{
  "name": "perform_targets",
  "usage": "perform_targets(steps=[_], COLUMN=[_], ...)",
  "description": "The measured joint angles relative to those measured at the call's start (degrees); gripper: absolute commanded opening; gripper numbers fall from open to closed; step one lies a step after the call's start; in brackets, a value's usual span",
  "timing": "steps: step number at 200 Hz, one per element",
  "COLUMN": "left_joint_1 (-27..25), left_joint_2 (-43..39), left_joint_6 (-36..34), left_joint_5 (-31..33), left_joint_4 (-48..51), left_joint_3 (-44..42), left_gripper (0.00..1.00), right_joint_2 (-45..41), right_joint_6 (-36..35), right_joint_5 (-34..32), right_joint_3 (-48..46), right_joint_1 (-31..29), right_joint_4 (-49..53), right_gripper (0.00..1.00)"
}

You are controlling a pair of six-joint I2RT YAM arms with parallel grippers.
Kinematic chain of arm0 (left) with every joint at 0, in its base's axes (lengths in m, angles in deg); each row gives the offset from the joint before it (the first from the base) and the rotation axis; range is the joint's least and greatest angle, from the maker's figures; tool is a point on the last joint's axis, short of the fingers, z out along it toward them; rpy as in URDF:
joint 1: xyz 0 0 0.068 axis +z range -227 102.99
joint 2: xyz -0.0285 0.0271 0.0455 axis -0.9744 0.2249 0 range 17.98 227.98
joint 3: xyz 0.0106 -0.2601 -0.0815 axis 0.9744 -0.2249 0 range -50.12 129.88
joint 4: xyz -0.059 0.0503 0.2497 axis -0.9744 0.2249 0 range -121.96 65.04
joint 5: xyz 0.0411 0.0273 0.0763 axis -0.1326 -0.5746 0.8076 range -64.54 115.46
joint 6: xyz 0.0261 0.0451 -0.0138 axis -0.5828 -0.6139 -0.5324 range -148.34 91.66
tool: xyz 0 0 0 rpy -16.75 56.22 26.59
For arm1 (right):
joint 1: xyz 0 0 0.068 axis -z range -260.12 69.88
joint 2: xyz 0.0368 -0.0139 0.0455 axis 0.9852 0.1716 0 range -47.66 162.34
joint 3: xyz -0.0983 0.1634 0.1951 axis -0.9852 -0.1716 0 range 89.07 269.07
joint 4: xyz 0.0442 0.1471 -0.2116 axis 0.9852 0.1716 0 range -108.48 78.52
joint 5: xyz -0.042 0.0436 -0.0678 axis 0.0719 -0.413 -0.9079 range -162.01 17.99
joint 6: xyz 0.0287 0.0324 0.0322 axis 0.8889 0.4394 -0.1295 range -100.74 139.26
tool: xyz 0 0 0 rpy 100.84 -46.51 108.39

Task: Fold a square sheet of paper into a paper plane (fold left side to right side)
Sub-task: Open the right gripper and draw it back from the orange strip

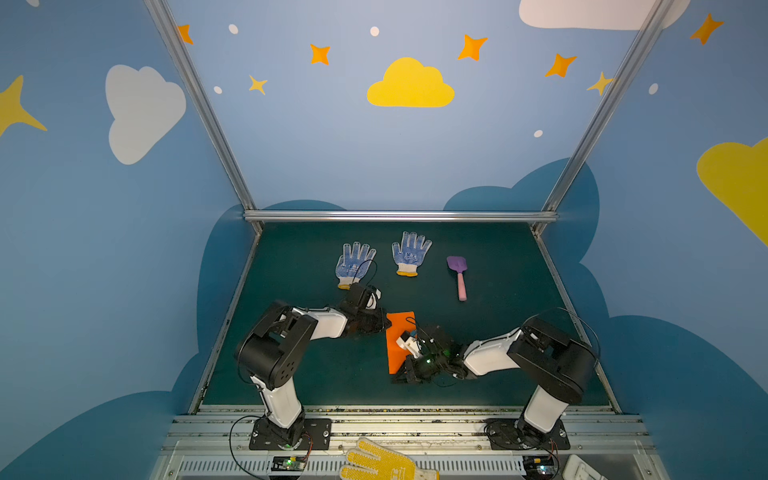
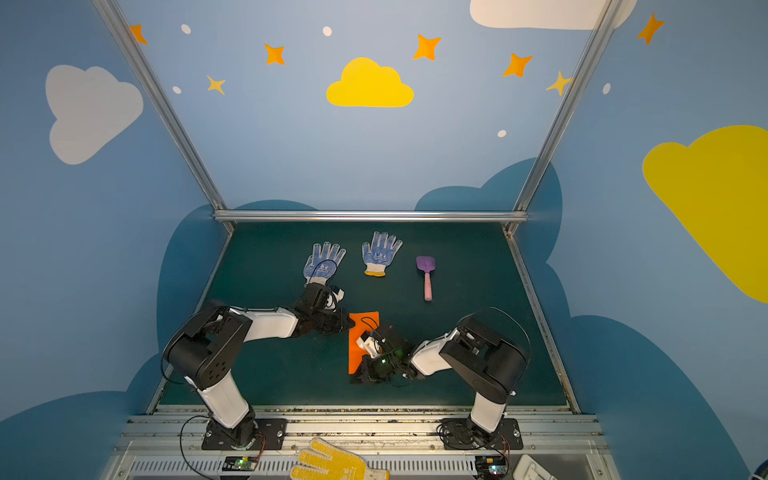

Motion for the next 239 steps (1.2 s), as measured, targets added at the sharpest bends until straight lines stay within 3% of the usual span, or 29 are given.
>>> perform_targets(steps=[48,75,96,156,239], left_joint_1=[-0.46,-0.42,-0.42,0.13,1.09], left_joint_2=[-4.35,-7.63,-7.8,-1.01,4.48], left_joint_6=[-0.79,-1.77,-2.49,-3.23,-3.48], left_joint_5=[0.02,0.09,0.24,0.9,1.36], left_joint_4=[7.65,9.68,10.12,11.28,9.29], left_joint_3=[4.24,7.82,9.05,9.05,9.27], left_gripper=[0.04,0.04,0.04,0.04,0.04], right_joint_2=[-17.0,-26.29,-30.05,-26.91,-19.91], right_joint_6=[1.14,2.08,2.1,1.99,4.46], right_joint_5=[-7.06,-11.93,-14.62,-14.97,-12.46], right_joint_3=[-3.37,-2.78,-2.67,-2.67,-2.69], right_joint_1=[2.14,6.08,8.85,10.73,9.55], right_joint_4=[16.79,25.05,29.51,31.69,24.2], right_gripper=[0.0,0.32,0.43,0.48,0.48])
